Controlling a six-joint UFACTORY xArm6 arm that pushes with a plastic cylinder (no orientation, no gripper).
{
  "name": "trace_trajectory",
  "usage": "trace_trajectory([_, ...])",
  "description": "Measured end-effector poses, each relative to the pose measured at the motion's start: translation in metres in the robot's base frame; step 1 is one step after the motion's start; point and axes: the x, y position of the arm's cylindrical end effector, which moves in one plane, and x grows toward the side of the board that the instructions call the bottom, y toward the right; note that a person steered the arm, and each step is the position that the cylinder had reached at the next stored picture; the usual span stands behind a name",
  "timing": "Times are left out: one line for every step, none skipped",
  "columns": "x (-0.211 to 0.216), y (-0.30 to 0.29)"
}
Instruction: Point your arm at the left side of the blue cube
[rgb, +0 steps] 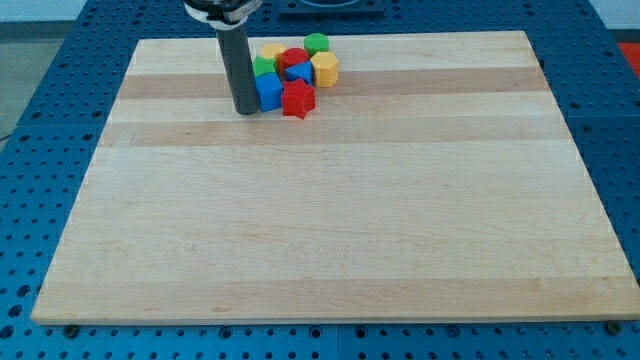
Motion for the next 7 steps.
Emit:
trace_trajectory([0.0,0.0])
trace_trajectory([0.001,0.0])
trace_trajectory([0.008,-0.001])
trace_trajectory([0.017,-0.021])
trace_trajectory([0.02,-0.036])
trace_trajectory([0.016,-0.061])
trace_trajectory([-0.016,-0.109])
